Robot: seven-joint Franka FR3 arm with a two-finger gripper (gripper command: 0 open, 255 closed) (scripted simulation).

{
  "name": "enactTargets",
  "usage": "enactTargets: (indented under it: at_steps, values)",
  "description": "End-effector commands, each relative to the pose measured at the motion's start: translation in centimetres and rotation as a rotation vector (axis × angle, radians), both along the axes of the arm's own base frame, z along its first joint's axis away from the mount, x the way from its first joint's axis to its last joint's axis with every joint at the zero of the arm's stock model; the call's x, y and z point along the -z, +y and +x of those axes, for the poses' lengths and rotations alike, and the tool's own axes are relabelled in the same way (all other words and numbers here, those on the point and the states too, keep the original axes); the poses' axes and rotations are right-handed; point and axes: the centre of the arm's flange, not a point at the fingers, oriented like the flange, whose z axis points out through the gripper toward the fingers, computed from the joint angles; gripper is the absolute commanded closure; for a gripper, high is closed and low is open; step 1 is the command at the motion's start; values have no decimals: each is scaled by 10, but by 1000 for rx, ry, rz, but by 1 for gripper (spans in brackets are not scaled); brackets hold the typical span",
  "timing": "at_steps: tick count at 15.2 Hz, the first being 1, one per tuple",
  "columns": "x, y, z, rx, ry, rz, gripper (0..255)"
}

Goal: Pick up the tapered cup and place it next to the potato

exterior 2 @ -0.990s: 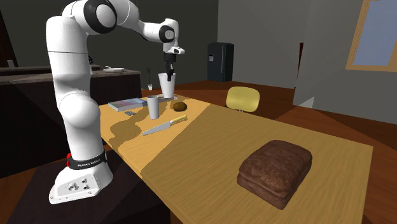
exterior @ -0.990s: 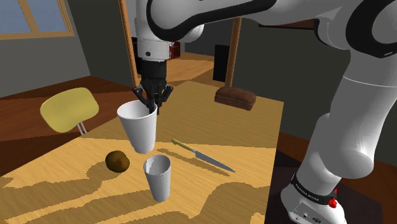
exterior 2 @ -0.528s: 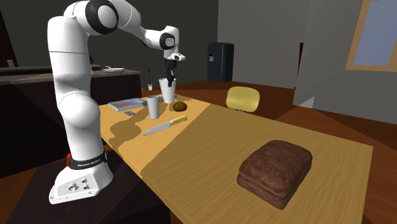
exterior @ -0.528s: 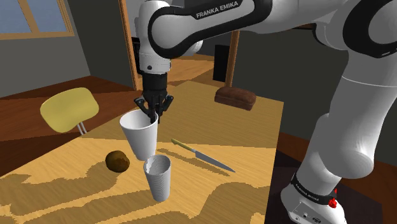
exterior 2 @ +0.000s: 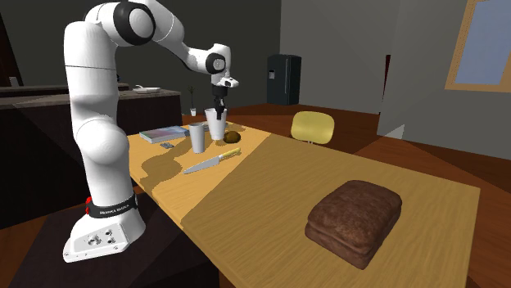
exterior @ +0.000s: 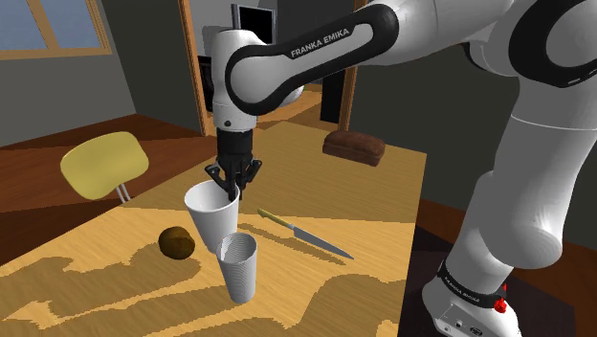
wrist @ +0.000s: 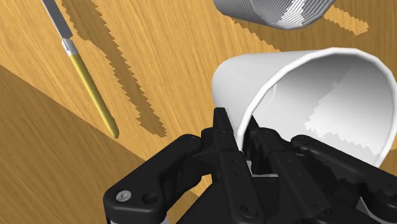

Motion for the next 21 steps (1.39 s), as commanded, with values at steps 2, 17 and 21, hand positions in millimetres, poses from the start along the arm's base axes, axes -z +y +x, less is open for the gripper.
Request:
enactTargets:
  at_steps: [2,17,21]
  values:
    - [16,0,0,0,-1,1,255]
    - [56,0,0,0,-1,1,255]
    - [56,0,0,0,-1,1,0]
